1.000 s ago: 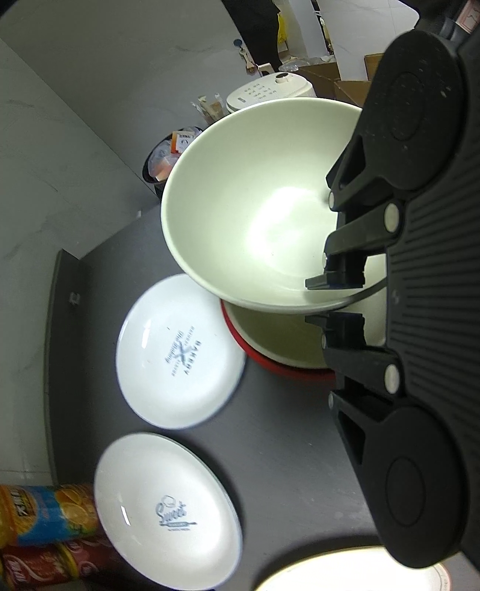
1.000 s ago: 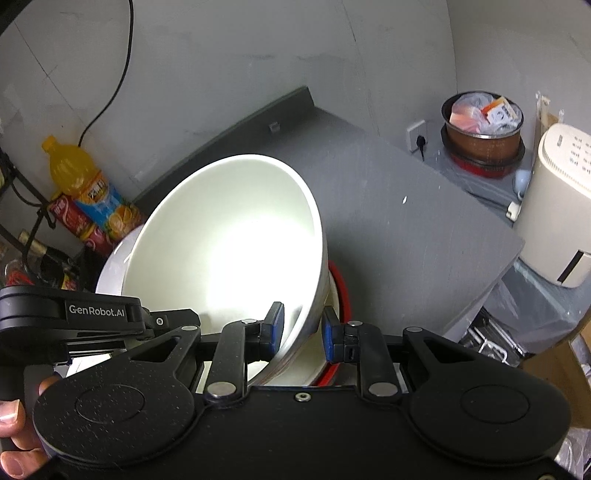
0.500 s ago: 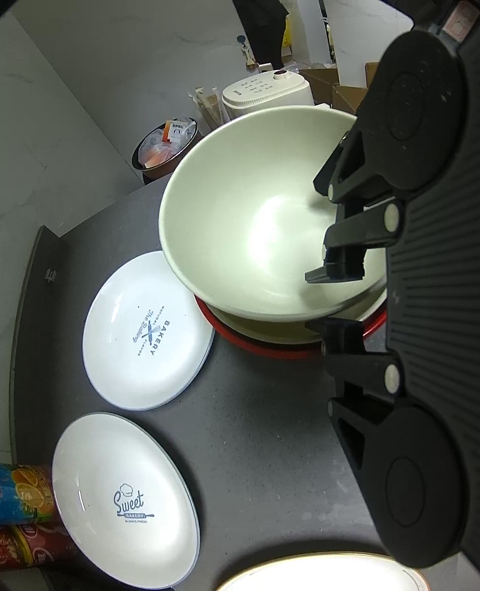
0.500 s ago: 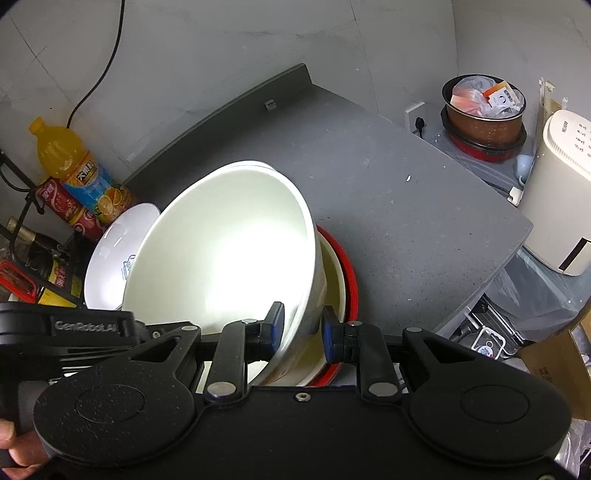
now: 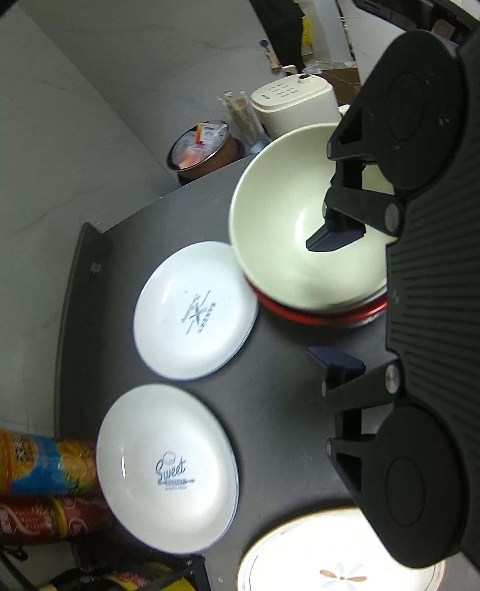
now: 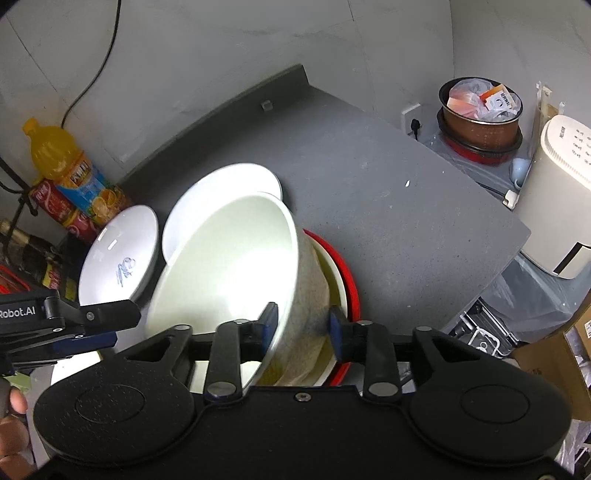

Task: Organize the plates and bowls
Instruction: 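Open both tools to release the second cream bowl on the stack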

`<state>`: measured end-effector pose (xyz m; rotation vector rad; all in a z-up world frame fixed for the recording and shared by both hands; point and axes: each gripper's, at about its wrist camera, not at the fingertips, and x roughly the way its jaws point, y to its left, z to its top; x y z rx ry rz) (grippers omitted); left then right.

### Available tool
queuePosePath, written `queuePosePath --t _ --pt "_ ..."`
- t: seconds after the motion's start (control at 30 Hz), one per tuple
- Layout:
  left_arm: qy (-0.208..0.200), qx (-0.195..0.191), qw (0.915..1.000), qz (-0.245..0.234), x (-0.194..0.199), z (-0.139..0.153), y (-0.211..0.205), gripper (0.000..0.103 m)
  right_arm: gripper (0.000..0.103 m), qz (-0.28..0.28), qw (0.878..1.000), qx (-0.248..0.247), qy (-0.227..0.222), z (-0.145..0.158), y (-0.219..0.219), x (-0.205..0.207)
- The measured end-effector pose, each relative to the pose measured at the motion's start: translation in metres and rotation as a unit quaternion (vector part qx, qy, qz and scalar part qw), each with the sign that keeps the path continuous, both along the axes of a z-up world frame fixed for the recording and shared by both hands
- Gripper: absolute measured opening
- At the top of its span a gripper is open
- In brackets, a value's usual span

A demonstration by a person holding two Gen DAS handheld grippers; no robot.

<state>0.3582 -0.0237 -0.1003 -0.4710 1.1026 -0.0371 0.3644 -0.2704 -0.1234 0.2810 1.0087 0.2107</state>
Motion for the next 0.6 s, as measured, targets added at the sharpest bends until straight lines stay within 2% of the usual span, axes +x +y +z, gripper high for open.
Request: queuePosePath --t 0.07,0.13,0.33,0.47,0.6 --pt "-0.009 0.000 0.9999 0.014 -0.004 0.003 0.007 0.061 0.052 -0.004 1.000 -0.002 -0.017 0.008 -0.001 -0.005" --pt "-0.021 0.007 0.9994 0.028 -0.008 0.007 0.014 0.066 0.053 -0.001 1.000 -0.005 -0.029 0.016 0.000 -0.009" --pt "-0.054 0.022 0.9971 0.049 -0.019 0.017 0.029 0.070 0.068 -0.003 0.999 0.004 -0.043 0.029 0.002 -0.012" --pt "-0.054 0.028 0.9963 0.061 -0.025 0.019 0.039 0.071 0.081 0.012 0.999 0.019 -0.050 0.038 0.011 -0.011" --pt "-0.039 0.015 0.9967 0.069 -0.030 0.020 0.052 0.071 0.099 0.040 0.997 0.030 -0.061 0.049 0.025 -0.009"
